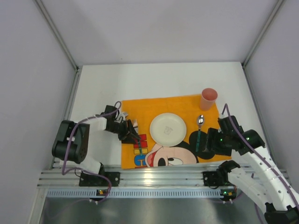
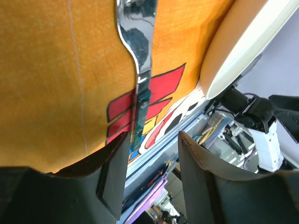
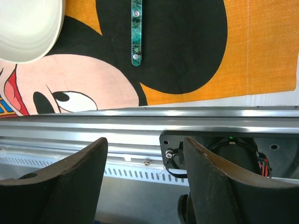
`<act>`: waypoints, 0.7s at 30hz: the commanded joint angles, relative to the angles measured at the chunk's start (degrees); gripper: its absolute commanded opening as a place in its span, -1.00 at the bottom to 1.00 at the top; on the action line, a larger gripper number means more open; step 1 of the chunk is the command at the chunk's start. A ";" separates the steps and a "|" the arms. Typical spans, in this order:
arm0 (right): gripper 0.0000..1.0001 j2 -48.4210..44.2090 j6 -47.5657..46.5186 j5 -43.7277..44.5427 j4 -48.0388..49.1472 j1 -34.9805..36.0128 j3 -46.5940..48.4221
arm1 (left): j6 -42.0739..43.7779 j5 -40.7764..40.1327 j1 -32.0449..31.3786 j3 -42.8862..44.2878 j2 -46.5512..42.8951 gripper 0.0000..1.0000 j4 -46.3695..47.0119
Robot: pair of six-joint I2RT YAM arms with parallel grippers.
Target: Set the dinner table for one person
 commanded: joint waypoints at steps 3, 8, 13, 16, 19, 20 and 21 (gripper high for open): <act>0.34 -1.64 -2.24 -0.40 -1.94 -0.42 2.20 | 5.12 -7.04 -0.12 6.68 -6.49 0.02 -14.98; 0.36 -2.61 -3.30 -1.54 -2.65 -0.42 2.64 | 5.57 -18.21 -0.12 9.06 -11.41 -0.10 -23.26; 0.50 -4.54 -4.79 -6.02 -1.78 -0.42 5.53 | -0.40 -25.95 -0.12 12.74 -22.47 -0.13 -28.19; 0.75 -5.95 -6.28 -10.58 0.42 -0.42 12.20 | -1.99 -29.99 -0.73 18.54 -29.94 -0.07 -31.70; 0.99 -7.00 -7.87 -14.37 2.35 -0.42 22.74 | -2.00 -34.73 -1.17 24.78 -37.59 0.23 -32.94; 0.99 -7.44 -8.05 -13.07 2.45 -0.51 27.64 | -1.82 -36.74 -1.26 25.92 -39.52 0.42 -33.03; 0.99 -8.58 -8.48 -12.62 2.62 -0.34 29.69 | -1.82 -41.55 -1.26 27.76 -43.11 0.57 -32.94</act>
